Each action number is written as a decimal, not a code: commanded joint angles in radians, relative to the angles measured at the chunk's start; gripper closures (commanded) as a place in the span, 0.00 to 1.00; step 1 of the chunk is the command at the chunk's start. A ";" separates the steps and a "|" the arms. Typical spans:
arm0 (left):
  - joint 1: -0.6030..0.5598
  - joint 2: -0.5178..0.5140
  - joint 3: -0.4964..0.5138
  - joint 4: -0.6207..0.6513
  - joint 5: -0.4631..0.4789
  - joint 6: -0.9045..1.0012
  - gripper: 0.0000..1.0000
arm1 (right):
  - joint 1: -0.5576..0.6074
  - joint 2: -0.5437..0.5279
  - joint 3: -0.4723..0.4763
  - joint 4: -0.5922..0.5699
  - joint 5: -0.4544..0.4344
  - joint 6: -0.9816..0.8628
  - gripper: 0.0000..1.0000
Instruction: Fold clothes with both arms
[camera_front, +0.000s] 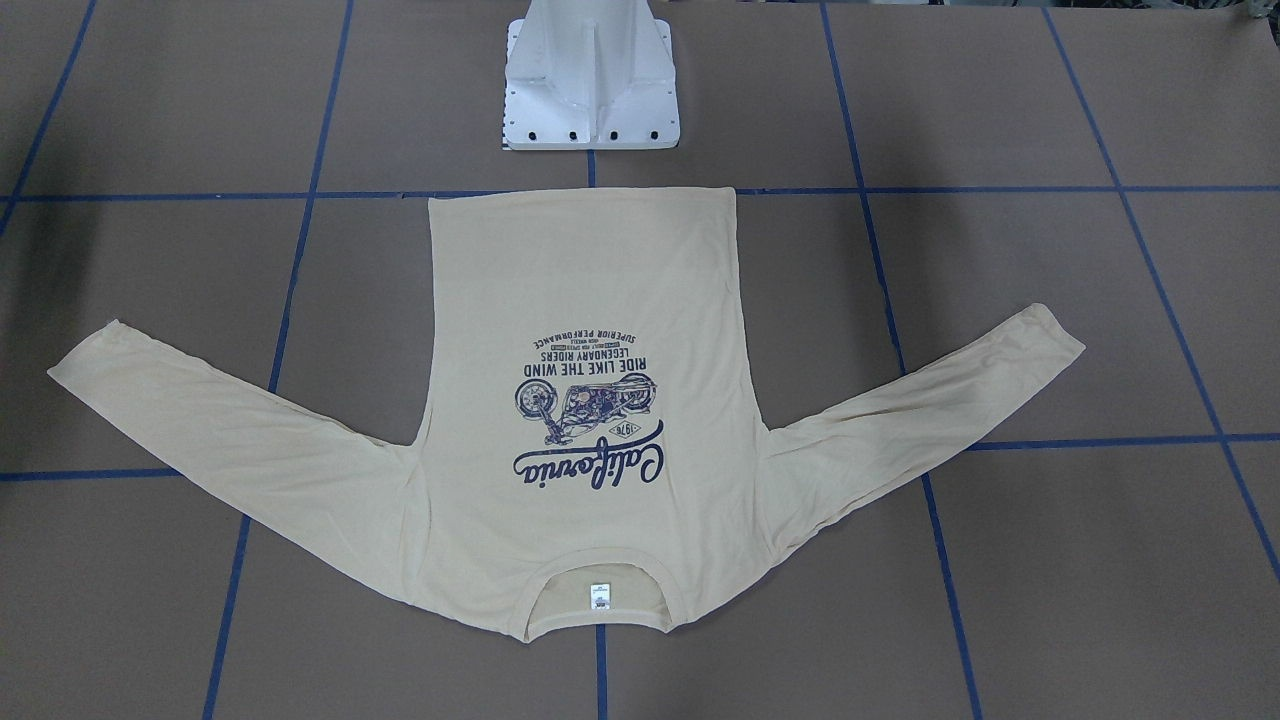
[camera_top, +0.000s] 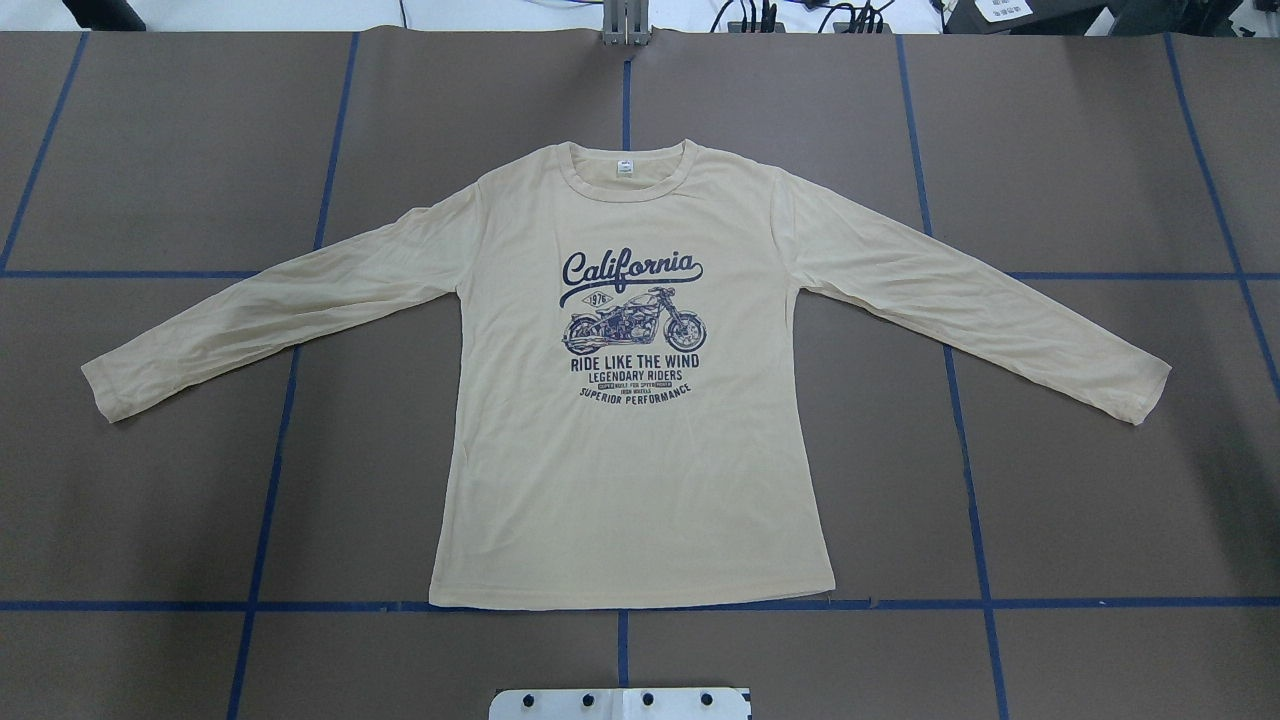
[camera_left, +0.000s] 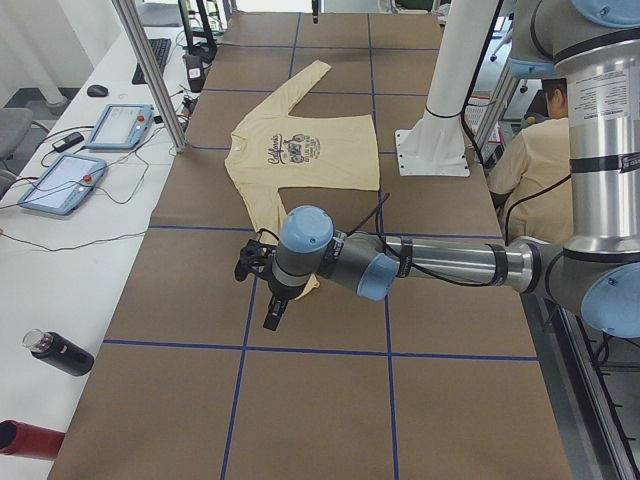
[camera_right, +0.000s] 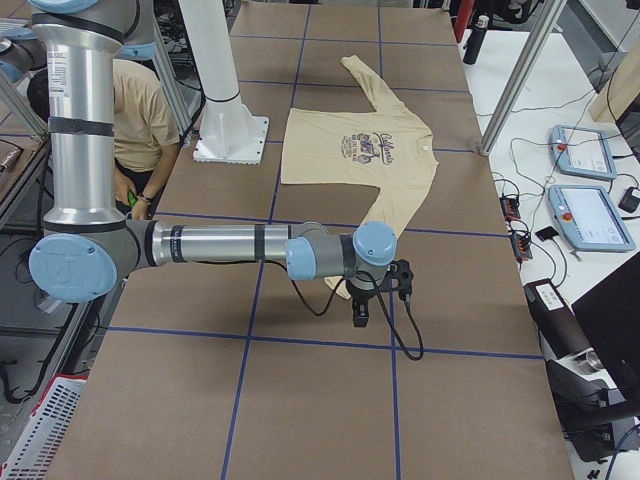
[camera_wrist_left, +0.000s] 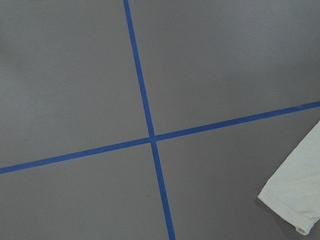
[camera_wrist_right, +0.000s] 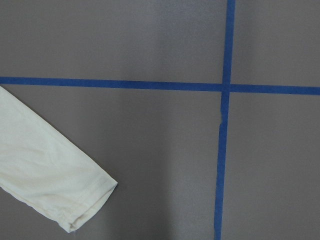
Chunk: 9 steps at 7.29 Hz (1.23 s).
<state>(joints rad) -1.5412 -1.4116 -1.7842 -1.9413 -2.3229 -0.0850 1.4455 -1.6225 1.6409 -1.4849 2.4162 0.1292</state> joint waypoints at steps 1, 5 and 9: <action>0.001 -0.003 0.006 -0.039 0.000 -0.001 0.00 | -0.013 -0.017 -0.001 0.038 0.003 0.006 0.00; 0.001 -0.003 0.016 -0.091 -0.001 0.001 0.00 | -0.207 -0.026 -0.160 0.481 0.011 0.431 0.01; 0.001 -0.007 0.020 -0.093 0.001 0.002 0.00 | -0.315 -0.013 -0.242 0.769 -0.054 0.788 0.09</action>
<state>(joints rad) -1.5401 -1.4177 -1.7648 -2.0329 -2.3229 -0.0835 1.1586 -1.6422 1.4063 -0.7472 2.3886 0.8702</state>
